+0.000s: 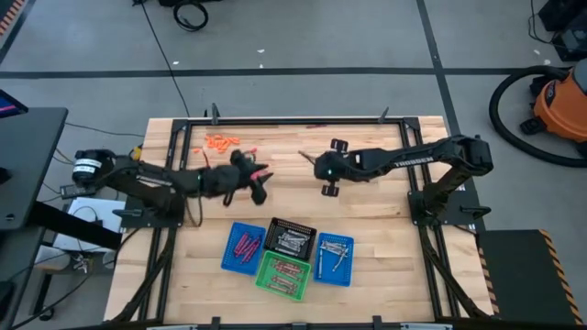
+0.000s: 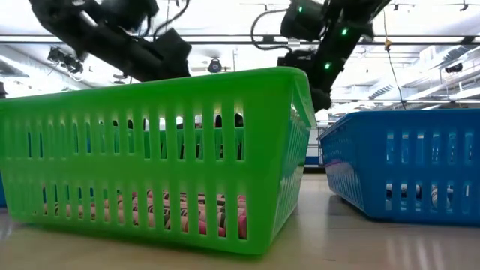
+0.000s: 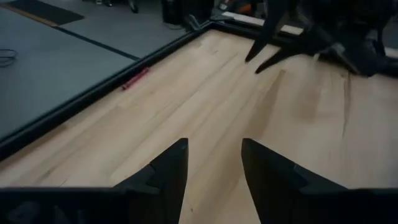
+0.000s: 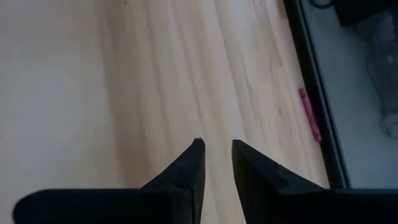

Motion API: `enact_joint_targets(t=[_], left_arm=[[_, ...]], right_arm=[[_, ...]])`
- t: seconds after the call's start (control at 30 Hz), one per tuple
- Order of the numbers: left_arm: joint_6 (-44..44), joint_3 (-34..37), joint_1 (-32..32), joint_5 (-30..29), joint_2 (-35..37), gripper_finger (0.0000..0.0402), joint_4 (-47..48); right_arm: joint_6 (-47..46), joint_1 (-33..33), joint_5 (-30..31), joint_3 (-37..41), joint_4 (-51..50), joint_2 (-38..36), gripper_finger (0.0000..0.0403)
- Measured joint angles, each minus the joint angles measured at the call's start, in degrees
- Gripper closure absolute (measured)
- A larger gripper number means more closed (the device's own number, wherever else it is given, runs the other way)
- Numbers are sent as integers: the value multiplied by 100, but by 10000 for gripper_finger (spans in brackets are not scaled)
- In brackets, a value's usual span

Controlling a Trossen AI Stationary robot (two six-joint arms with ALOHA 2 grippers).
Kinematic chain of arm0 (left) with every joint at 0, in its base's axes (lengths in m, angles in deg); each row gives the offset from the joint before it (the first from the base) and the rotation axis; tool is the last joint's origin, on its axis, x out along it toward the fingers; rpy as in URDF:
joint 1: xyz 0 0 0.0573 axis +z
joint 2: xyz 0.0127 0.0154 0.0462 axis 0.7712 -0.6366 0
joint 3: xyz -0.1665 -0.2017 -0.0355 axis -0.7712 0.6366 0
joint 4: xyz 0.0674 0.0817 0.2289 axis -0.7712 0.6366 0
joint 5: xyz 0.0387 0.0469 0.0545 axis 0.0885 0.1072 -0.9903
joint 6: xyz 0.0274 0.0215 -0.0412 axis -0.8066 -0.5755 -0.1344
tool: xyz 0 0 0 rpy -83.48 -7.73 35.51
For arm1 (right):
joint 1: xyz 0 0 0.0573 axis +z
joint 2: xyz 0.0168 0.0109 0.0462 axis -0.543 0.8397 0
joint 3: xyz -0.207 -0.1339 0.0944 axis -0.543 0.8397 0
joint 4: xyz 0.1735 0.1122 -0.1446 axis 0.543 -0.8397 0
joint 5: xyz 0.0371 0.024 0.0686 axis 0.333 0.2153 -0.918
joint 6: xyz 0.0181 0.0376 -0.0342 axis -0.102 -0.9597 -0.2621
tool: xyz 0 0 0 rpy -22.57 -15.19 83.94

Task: Sort crayons
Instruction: Put the dark red crayon into the left blue bin

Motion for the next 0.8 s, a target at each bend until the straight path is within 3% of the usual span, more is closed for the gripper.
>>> enact_joint_targets(t=[0.17,0.3,0.57,0.8], left_arm=[[-266,0,998,1221,-2,240,-340],[-372,3,1503,2007,-46,240,-430],[-981,7,1638,2087,-44,240,-563],[-1165,9,1458,2098,-87,240,-722]], right_arm=[[422,-808,-669,274,618,0,324],[646,-1539,-1696,496,1433,4,332],[368,-2688,-2607,289,1926,330,336],[628,-2634,-2540,-1451,624,1992,336]])
